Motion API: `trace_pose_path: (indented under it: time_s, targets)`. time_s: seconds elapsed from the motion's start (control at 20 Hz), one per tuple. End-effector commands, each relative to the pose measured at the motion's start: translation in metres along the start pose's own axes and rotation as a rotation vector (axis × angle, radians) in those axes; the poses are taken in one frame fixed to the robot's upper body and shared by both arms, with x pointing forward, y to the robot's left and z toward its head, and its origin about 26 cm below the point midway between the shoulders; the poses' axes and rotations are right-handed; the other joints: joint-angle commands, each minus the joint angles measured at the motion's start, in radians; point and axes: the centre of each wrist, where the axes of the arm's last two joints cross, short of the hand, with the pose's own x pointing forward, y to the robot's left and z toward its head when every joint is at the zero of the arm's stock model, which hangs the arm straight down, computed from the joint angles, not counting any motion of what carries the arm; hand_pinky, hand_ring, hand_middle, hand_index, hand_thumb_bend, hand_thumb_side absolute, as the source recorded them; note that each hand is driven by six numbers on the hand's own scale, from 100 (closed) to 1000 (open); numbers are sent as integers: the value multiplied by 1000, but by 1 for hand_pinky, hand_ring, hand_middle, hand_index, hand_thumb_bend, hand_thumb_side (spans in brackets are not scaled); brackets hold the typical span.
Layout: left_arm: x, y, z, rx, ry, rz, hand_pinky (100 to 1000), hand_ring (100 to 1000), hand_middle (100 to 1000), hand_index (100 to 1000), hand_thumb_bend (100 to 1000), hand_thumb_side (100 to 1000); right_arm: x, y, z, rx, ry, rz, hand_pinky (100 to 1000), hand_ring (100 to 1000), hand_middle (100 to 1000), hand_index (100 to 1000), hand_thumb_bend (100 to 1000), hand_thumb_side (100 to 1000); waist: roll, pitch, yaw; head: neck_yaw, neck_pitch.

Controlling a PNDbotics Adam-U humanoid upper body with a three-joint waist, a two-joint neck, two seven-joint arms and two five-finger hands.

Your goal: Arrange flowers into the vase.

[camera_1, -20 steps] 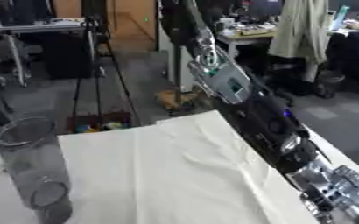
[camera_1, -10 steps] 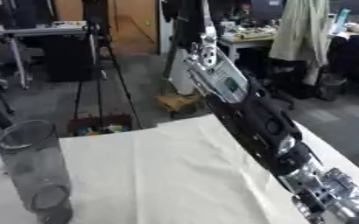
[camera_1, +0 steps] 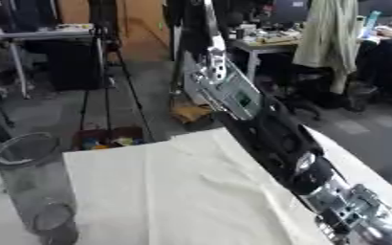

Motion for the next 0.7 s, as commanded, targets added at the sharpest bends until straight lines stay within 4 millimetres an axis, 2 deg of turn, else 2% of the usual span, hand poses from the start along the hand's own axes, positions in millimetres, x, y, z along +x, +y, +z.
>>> trace_pose_path:
  time_s: [0.05, 0.4, 0.7]
  targets:
    - [7, 1, -6, -9, -28, -8, 731, 666, 644, 739, 1000, 806, 14, -2, -14, -27, -74, -22, 100, 185, 100, 101, 100, 987, 1, -8, 6, -7, -14]
    - [7, 0, -7, -11, -32, -2, 731, 666, 643, 739, 1000, 806, 18, 2, -17, -195, -80, -68, 100, 200, 100, 113, 100, 964, 3, -3, 20, -14, -18]
    - [8, -3, -10, -26, -40, 7, 731, 664, 643, 739, 1000, 807, 14, 8, -13, -212, -54, -60, 100, 210, 100, 109, 100, 944, 4, 2, 44, -30, -27]
